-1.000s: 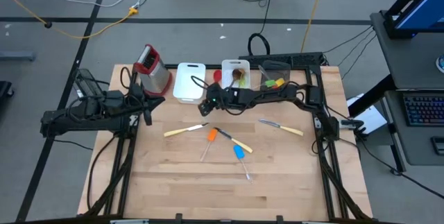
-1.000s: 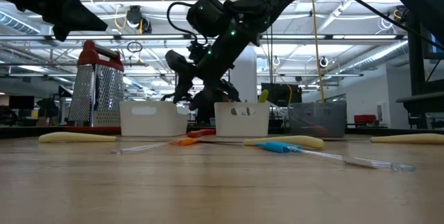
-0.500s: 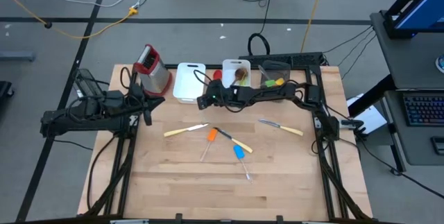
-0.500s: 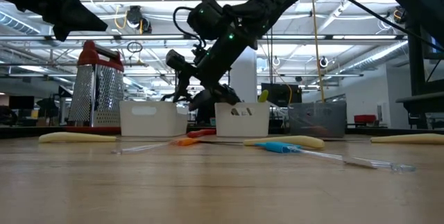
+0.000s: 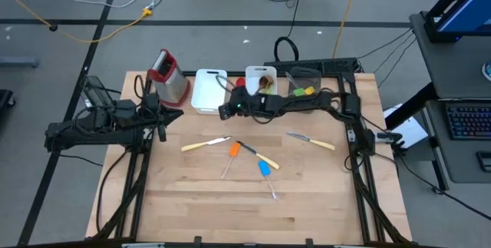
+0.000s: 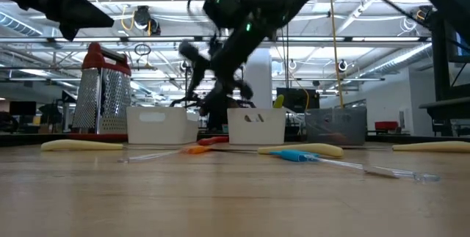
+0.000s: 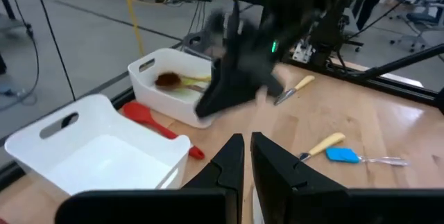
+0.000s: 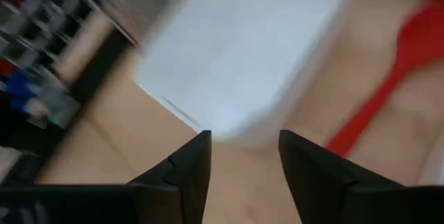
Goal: Pick & Place Kitchen Items
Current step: Put the red serving spoon into the right white bin
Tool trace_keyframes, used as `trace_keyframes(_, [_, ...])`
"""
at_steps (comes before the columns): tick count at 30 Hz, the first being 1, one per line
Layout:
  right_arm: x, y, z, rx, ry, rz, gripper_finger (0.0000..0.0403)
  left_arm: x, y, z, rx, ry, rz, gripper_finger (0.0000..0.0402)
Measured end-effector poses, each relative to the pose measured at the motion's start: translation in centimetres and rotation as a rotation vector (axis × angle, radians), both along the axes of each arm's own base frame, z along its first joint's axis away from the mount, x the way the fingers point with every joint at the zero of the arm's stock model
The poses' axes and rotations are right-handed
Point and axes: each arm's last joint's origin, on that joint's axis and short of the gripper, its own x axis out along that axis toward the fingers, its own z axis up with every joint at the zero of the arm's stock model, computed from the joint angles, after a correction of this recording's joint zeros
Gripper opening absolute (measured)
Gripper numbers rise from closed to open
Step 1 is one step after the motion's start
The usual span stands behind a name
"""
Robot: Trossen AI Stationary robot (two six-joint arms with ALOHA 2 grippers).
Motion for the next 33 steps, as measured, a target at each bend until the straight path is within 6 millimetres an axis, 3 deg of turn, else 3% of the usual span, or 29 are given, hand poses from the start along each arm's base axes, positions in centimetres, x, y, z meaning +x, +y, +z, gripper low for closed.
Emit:
trace_keyframes(5, [-1.3,1.1,4.6,-0.096,-0.042,0.031,0.0133,0.3,0.0,0.6,0.023,-0.051,-0.004,0.0033])
trace_keyframes(9, [-2.6,1.9,8.3,-0.191,-0.092,0.076,0.0100,2.2,0.1,1.3,0.005,-0.114,-0.050,0.0033])
trace_keyframes(18, [-5.8,2.4,13.7,-0.366,-0.097,0.214,0.0007,11.1,1.2,0.5,-0.014,0.158,-0.079,0.0033])
trace_keyframes(26, [-9.7,1.3,17.3,-0.372,-0.118,0.342,0.0001,20.0,3.6,1.9,0.016,0.382,0.073,0.0033])
trace_keyframes(33, [-14.2,0.8,20.8,-0.407,-0.141,0.346,0.0001,25.1,7.5,0.9,-0.102,0.488,0.198,0.0033])
